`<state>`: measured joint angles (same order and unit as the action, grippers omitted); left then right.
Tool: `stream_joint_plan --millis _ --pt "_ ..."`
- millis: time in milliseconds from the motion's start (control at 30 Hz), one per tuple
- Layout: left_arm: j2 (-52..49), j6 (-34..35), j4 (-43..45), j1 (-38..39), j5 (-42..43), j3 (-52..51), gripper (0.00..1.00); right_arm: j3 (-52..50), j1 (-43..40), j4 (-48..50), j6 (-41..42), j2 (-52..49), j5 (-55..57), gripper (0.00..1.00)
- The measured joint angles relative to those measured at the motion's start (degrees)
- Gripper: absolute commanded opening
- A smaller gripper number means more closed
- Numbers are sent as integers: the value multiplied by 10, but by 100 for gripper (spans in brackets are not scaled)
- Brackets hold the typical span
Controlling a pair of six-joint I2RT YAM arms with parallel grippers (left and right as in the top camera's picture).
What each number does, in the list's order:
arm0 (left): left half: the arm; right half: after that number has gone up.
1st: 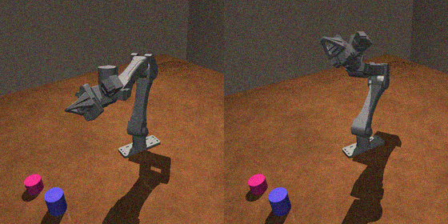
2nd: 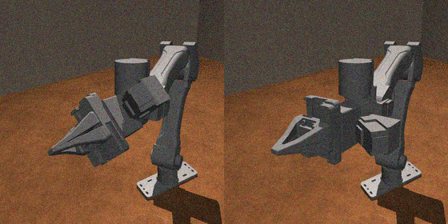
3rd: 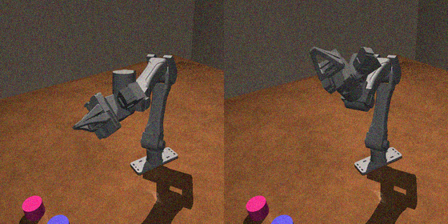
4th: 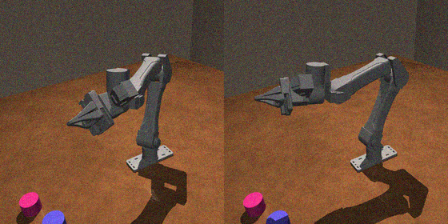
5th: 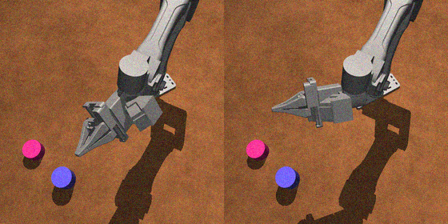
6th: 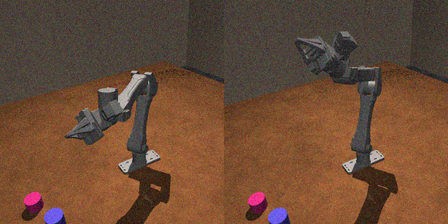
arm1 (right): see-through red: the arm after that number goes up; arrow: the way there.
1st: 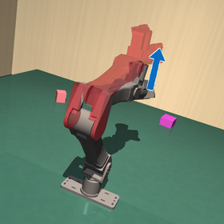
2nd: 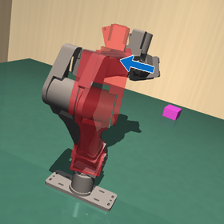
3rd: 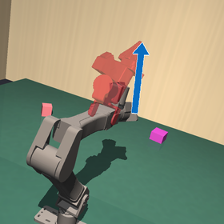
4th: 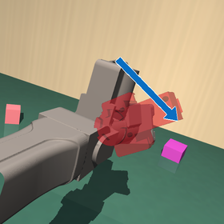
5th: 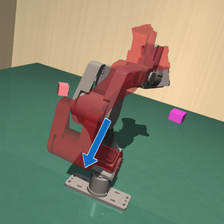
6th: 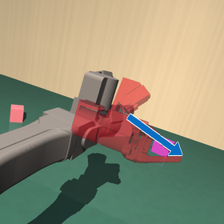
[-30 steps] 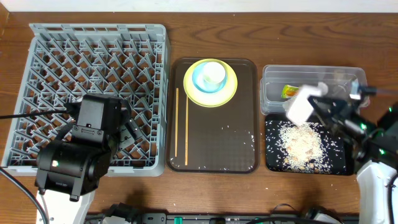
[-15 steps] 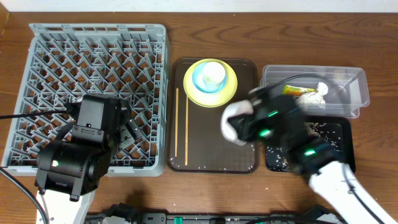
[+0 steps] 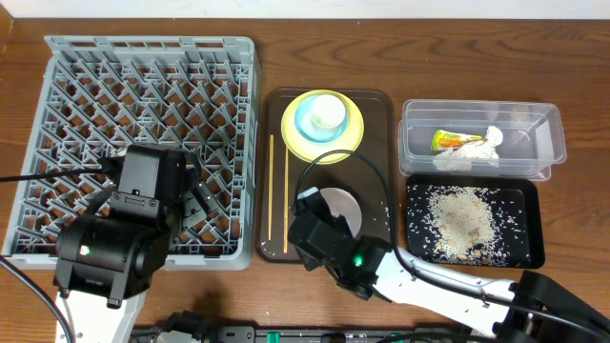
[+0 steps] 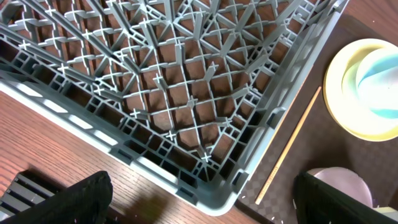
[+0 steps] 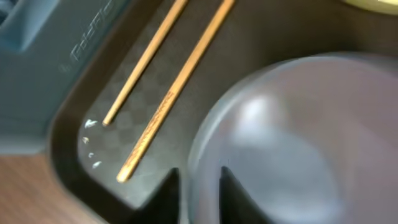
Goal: Sort waste into correct bins and load items into the dishwasher
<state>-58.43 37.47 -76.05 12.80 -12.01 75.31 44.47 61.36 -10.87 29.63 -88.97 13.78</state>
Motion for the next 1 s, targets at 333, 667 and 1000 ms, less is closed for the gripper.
stream_joint_plan --millis 333,667,1000 --pt "0 0 0 0 0 0 93 107 -68 -220 -32 85 11 80" --pt "0 0 0 0 0 0 94 192 -372 -490 -33 198 12 85" --pt "0 0 0 0 0 0 94 192 -579 -581 -34 283 8 99"
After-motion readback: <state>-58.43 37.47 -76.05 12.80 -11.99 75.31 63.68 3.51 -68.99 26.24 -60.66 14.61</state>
